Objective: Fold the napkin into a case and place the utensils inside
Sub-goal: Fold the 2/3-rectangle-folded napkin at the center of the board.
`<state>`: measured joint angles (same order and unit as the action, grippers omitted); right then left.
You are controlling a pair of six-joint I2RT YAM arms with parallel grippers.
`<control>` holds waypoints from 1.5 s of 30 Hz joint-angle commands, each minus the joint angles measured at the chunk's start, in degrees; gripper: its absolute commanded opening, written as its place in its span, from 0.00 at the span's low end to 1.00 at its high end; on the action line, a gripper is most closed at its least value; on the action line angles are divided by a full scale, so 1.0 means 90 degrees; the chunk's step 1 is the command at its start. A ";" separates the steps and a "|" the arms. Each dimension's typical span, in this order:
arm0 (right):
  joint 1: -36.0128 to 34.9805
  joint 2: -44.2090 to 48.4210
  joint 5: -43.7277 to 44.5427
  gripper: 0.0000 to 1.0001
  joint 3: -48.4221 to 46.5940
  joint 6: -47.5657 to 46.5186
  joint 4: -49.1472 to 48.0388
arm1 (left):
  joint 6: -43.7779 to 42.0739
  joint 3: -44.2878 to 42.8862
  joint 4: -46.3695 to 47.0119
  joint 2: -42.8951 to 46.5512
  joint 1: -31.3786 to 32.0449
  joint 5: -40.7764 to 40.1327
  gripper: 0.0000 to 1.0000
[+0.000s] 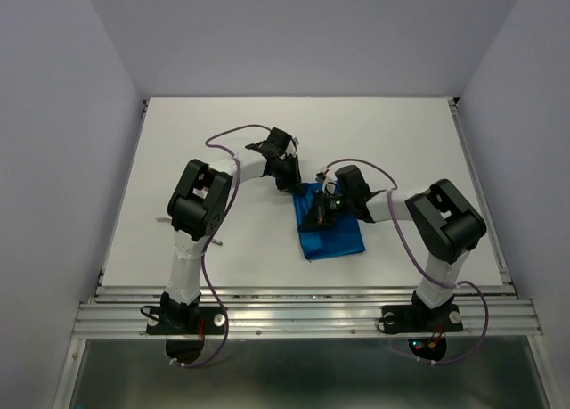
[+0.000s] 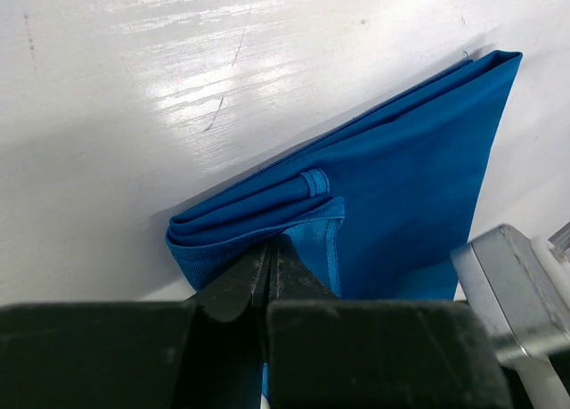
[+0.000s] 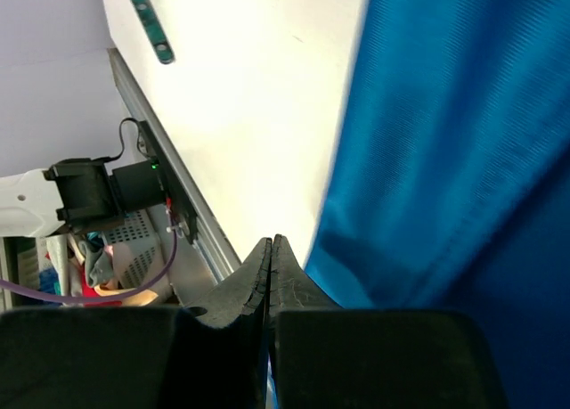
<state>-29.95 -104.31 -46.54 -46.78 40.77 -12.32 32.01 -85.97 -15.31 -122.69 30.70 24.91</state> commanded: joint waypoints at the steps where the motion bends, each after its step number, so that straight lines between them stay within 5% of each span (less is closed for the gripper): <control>1: -0.0245 0.0292 -0.0199 0.01 -0.0456 0.0030 -0.0057 | -0.0187 0.0051 -0.0516 -0.0332 0.0085 -0.0463 0.00; 45: -0.0363 -0.0440 -0.0170 0.01 0.1770 -0.0038 -0.1541 | -0.0285 -0.0057 -0.0613 -0.0449 0.0085 -0.0502 0.00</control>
<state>-32.64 -105.89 -51.33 -33.80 42.87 -25.76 31.99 -87.15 -16.38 -123.48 30.81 25.45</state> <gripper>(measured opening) 0.015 0.085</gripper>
